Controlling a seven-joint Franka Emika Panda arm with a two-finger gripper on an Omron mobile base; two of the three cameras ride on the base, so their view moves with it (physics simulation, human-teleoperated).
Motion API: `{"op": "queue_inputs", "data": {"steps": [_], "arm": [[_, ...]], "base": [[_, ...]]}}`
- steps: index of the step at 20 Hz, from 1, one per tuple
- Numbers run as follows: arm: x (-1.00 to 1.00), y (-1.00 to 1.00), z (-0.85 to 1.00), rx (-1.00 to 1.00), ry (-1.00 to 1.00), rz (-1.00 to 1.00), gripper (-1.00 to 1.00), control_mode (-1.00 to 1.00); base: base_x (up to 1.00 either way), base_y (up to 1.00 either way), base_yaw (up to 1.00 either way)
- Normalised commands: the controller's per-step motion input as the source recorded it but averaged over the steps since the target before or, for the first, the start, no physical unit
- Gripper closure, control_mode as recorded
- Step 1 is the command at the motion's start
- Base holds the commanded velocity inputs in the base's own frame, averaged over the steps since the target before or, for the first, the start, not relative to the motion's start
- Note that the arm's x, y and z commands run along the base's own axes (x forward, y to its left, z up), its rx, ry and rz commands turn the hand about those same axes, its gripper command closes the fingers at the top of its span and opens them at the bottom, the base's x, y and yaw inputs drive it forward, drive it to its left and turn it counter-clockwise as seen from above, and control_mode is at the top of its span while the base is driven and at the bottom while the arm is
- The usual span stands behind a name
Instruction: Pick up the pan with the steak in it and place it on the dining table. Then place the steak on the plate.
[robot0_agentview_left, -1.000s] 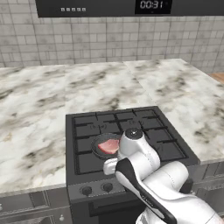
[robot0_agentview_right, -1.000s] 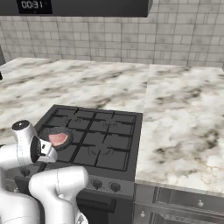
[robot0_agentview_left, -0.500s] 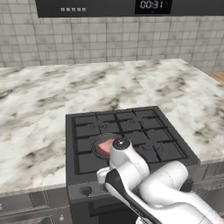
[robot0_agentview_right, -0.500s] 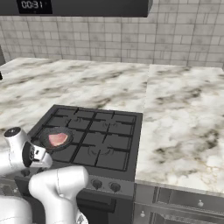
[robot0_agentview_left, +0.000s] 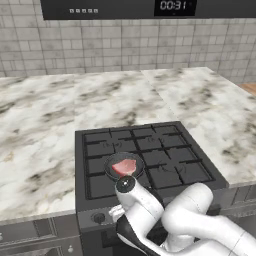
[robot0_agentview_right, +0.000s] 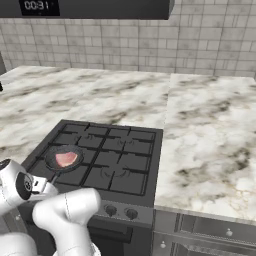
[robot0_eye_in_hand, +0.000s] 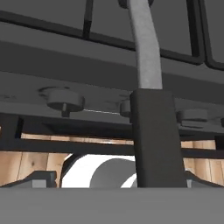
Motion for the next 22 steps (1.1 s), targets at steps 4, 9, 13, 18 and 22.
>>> {"op": "queue_inputs", "data": {"steps": [4,9,13,18,22], "arm": [[0.06,-0.13,-0.24,0.0,0.0,0.0,-1.0,-1.0],[0.12,-0.08,-0.16,0.0,0.0,0.0,1.0,-1.0],[0.17,-0.1,-0.05,0.03,0.0,0.0,1.0,-1.0],[0.1,-0.15,0.33,0.12,0.0,-0.04,1.0,-1.0],[-0.05,-0.01,0.78,0.1,0.0,-0.08,1.0,-1.0]], "base": [[0.0,0.0,0.0],[0.0,0.0,0.0],[0.0,0.0,0.0],[0.0,0.0,0.0],[0.0,0.0,0.0]]}}
